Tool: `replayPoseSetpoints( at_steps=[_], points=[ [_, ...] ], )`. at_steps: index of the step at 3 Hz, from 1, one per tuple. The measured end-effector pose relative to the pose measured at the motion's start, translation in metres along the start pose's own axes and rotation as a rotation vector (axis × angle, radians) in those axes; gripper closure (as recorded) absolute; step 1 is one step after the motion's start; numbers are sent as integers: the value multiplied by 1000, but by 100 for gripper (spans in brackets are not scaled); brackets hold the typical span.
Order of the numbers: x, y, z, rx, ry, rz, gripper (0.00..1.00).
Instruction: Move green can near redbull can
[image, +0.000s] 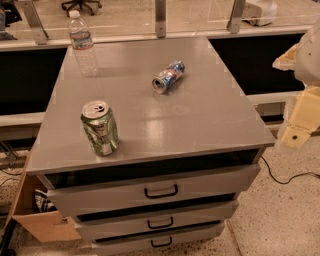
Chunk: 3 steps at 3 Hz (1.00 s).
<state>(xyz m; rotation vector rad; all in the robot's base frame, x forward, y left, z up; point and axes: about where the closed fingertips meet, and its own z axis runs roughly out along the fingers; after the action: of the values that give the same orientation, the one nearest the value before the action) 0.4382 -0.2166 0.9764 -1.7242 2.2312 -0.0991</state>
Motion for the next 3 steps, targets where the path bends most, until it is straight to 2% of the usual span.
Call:
replayPoseSetpoints(
  at_steps=[1, 2, 3],
  points=[
    [0, 0, 0, 0, 0, 0, 0],
    [-12, 0, 20, -49, -87, 14, 0],
    [-67, 1, 75, -173, -271, 9, 0]
  ],
)
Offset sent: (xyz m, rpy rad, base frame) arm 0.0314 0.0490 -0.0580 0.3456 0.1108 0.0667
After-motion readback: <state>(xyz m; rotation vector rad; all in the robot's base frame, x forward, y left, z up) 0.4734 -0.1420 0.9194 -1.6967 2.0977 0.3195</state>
